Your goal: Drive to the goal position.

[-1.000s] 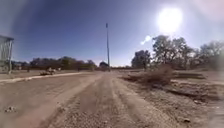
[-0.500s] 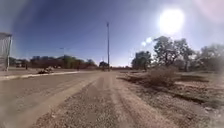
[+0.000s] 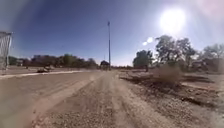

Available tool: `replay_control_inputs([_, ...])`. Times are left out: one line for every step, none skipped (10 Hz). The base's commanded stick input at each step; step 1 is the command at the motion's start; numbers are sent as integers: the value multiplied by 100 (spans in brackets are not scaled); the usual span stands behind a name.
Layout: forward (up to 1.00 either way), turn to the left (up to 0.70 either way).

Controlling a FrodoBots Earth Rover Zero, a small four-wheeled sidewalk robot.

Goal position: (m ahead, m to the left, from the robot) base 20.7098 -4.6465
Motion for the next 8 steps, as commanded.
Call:
replay_control_inputs([70, 0])
replay_control_inputs([70, 0])
replay_control_inputs([70, 0])
replay_control_inputs([70, 0])
replay_control_inputs([70, 0])
replay_control_inputs([70, 0])
replay_control_inputs([70, 0])
replay_control_inputs([70, 0])
